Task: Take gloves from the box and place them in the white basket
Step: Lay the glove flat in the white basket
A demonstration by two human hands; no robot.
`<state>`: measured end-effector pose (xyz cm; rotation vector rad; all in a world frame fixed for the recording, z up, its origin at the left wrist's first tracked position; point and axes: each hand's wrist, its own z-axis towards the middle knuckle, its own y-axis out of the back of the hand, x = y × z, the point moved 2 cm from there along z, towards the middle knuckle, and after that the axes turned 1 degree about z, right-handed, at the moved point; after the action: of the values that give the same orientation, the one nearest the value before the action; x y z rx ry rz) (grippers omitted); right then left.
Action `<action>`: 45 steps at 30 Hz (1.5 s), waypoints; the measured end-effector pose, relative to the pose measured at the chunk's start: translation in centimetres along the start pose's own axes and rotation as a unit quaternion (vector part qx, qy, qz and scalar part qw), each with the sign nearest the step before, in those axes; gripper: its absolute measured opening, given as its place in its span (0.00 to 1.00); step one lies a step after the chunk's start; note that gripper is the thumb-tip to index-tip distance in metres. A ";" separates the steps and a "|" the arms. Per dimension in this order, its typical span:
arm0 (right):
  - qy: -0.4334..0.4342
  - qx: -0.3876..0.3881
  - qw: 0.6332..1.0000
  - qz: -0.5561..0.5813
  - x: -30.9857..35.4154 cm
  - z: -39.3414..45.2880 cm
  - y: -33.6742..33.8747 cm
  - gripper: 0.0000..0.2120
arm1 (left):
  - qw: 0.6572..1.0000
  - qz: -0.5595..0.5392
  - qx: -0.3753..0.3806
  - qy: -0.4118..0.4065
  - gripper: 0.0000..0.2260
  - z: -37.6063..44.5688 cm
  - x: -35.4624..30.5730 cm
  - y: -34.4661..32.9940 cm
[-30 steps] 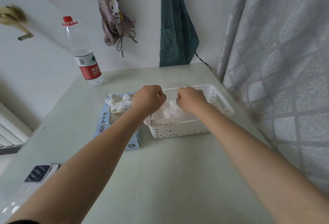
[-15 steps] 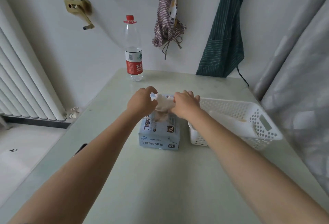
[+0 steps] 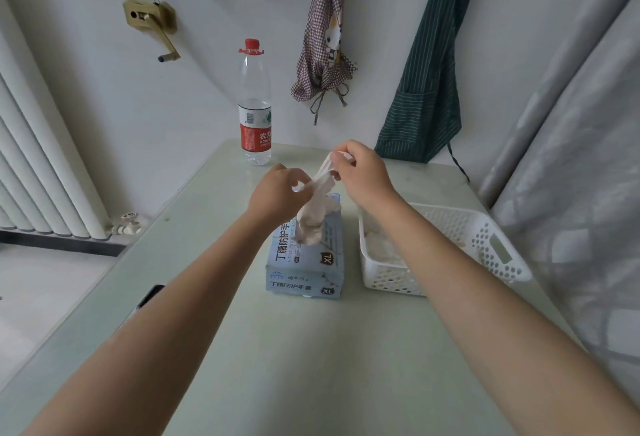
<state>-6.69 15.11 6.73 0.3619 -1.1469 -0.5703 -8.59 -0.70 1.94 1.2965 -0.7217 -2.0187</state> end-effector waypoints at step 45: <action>-0.264 0.173 0.922 0.225 -2.4 -3.0 2.4 0.05 | 0.768 -0.554 -0.047 0.318 0.07 -0.4 -2.3 2.7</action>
<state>-4.05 18.40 5.11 0.2334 -1.8002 -0.0438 -6.88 -0.74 5.07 2.4998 0.6538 -2.0355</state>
